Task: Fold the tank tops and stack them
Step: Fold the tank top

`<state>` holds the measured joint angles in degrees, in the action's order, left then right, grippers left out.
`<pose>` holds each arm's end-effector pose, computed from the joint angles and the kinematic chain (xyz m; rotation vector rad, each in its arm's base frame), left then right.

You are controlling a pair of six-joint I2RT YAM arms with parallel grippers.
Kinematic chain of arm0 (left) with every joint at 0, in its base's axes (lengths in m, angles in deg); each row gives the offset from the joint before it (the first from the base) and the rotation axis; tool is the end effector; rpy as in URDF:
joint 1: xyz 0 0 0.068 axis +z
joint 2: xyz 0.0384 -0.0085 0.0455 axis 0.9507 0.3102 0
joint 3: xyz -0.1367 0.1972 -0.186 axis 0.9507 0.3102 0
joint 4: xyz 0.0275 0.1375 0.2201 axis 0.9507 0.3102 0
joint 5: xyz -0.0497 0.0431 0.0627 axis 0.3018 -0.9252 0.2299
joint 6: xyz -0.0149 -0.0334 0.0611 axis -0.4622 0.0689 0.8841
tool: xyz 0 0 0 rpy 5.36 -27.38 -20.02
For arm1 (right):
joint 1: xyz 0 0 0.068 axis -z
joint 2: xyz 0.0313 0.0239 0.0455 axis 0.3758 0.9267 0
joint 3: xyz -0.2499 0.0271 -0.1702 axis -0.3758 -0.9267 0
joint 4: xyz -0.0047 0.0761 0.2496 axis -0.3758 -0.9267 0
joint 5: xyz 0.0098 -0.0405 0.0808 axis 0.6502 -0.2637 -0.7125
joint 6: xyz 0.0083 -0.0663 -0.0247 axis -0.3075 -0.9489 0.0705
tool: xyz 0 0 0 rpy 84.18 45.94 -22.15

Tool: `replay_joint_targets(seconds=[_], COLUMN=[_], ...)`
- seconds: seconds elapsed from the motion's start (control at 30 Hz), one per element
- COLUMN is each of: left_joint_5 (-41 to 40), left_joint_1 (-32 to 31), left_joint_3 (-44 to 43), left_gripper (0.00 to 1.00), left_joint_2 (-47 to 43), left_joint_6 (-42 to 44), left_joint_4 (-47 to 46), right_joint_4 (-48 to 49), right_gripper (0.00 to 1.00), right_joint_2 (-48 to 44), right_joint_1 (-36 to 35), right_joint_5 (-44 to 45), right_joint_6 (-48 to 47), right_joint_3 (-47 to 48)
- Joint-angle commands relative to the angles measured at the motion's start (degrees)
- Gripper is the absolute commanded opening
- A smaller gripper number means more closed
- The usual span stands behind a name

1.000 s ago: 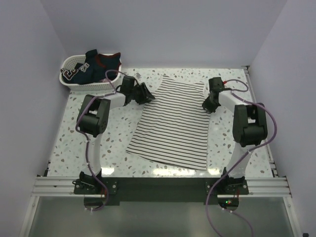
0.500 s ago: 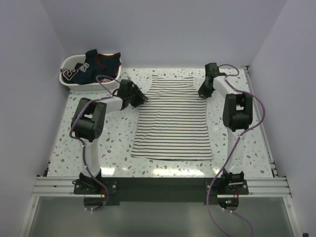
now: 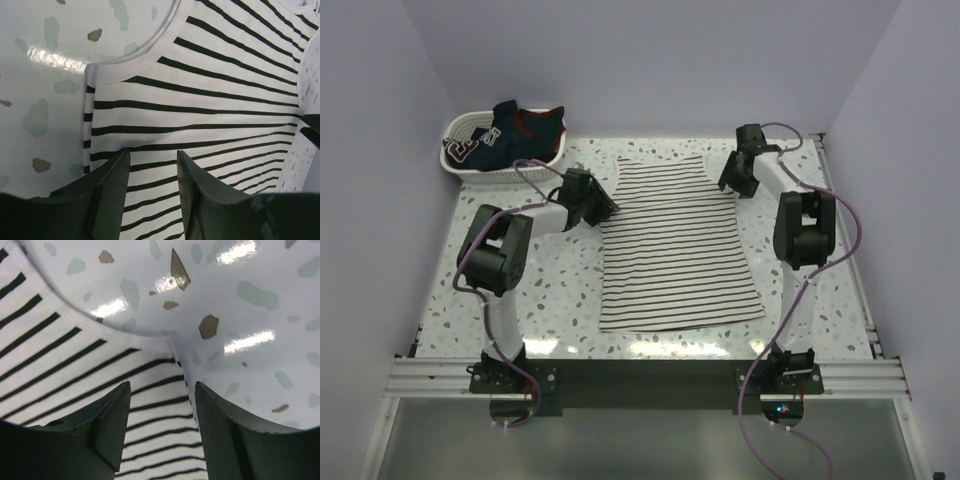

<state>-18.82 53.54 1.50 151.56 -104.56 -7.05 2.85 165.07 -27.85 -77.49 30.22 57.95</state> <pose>0.4150 -0.1443 0.1559 -0.6978 2.3334 -0.7322 0.5228 0.0460 0.1841 0.5804 2.5373 0.0686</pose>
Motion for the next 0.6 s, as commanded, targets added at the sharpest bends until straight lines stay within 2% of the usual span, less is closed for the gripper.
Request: replay_joint_targets(seconds=[0.0,0.13,0.17,0.3,0.43,0.47,0.53,0.57], left_joint_5=[-1.1,0.0,0.5,3.4,4.3,3.3,2.3,1.8], left_joint_1=[1.0,2.0,2.2,2.3,2.8,3.2,5.1,5.9], left_joint_3=[-5.2,-10.1,-10.2,-10.8,-10.9,-10.7,-10.6,-10.6], left_gripper=[0.49,0.49,0.49,0.49,0.50,0.51,0.51,0.51], left_joint_2=[4.0,7.0,7.0,5.4,-1.2,-2.4,-6.1,-7.2], left_joint_6=[5.3,6.7,6.7,8.3,9.9,10.0,9.6,9.3], left_joint_4=[4.7,8.6,8.5,7.5,8.2,8.9,11.5,12.5], right_joint_4=[-1.5,-3.3,-2.9,2.6,4.8,5.0,5.1,4.4], right_gripper=[0.59,0.61,0.61,0.60,0.56,0.55,0.52,0.50], right_joint_2=[-12.6,-22.9,-25.5,-37.3,-41.0,-41.1,-39.2,-38.0], right_joint_1=[-1.6,-8.8,-10.5,-23.1,-35.2,-40.3,-45.5,-50.5], right_joint_5=[3.2,6.9,7.0,5.9,8.4,9.9,11.8,13.2], right_joint_6=[-4.2,-4.1,-3.2,4.0,11.4,14.1,16.2,17.6], right_joint_3=[-1.7,-9.1,-13.8,-26.5,-33.2,-34.3,-33.3,-32.2])
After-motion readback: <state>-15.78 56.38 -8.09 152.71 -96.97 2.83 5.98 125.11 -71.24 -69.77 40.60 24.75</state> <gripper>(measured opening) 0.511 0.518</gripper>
